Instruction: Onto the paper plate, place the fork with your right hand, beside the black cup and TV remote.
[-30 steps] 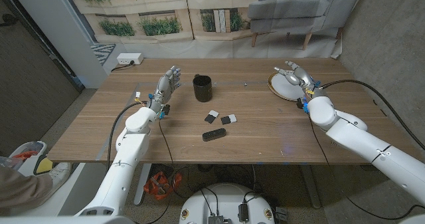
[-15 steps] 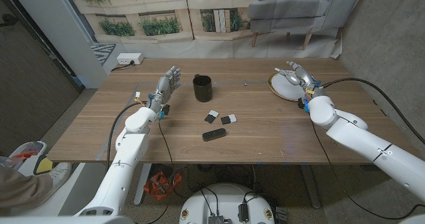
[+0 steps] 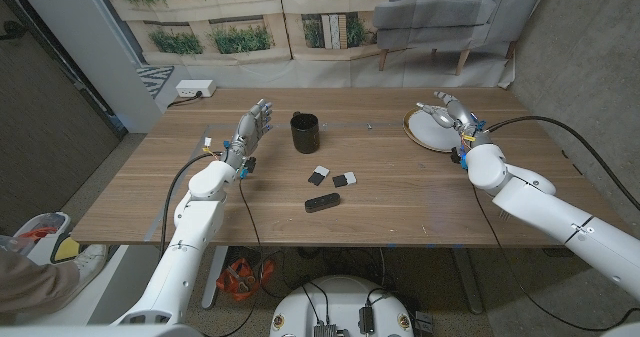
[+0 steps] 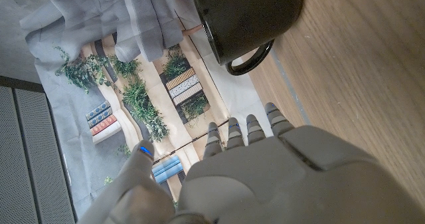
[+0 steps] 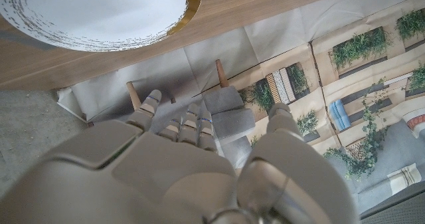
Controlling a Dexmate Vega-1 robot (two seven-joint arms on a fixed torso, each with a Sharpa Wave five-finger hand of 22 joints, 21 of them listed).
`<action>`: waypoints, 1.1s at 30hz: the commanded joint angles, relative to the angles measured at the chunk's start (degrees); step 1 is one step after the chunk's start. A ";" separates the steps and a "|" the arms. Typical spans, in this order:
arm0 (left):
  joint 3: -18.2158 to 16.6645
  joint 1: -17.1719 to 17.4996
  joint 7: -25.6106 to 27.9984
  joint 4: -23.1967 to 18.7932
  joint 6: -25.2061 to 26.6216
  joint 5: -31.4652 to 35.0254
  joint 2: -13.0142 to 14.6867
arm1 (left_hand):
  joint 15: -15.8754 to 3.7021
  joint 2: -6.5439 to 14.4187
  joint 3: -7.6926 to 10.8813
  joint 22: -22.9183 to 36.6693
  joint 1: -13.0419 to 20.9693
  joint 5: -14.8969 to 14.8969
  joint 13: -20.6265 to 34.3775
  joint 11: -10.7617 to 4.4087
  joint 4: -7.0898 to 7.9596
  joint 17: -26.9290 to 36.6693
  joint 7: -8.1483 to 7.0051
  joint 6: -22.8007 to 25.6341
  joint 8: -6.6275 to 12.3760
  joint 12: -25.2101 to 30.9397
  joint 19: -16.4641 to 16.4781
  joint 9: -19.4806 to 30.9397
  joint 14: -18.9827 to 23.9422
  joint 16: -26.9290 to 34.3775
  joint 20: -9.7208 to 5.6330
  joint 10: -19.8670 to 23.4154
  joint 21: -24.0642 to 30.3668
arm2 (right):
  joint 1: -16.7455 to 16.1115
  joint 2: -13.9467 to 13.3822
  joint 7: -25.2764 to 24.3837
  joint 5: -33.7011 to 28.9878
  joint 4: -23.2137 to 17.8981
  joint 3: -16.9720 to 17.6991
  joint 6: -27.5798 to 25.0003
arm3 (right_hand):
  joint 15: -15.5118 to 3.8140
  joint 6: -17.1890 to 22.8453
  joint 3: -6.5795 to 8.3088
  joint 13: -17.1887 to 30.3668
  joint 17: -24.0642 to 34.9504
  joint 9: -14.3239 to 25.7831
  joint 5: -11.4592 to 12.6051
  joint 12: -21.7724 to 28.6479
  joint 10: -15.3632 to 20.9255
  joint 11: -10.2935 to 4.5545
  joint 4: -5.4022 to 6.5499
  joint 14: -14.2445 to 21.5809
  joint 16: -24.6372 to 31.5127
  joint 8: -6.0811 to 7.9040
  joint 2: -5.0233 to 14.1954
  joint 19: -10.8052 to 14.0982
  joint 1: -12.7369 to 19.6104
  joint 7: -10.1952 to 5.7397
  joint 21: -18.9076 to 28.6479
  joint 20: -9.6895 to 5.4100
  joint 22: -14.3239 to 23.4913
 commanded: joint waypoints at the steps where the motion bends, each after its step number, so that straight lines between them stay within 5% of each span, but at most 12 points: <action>1: 0.17 -0.48 -0.19 0.65 -0.34 0.04 -0.01 | 0.05 0.07 0.09 0.32 0.35 0.04 0.12 0.08 -0.24 0.12 0.08 0.26 0.08 0.13 0.23 0.14 -0.75 0.12 -0.18 -0.16 -0.07 | -0.32 -0.34 -0.88 -0.46 -0.53 0.00 -1.19 | -0.06 0.42 0.48 0.09 0.26 0.05 -0.01 0.56 0.81 -0.19 -0.10 0.36 0.26 0.18 0.37 0.46 0.31 -0.10 0.24 -0.02 0.27; 33: 0.06 -1.82 -1.35 2.32 -1.37 -0.23 0.61 | 0.10 0.20 0.02 0.34 0.35 0.01 0.12 0.07 -0.48 0.12 0.11 0.59 0.11 0.16 0.44 0.14 -0.81 0.22 -0.15 -0.17 -0.62 | -2.41 -2.65 -1.79 -0.97 -4.12 0.87 -5.41 | -0.08 0.72 0.82 0.12 0.19 0.04 -0.15 0.62 1.54 -0.17 -0.91 1.30 0.47 0.05 0.15 1.21 1.59 -0.03 0.39 0.12 0.24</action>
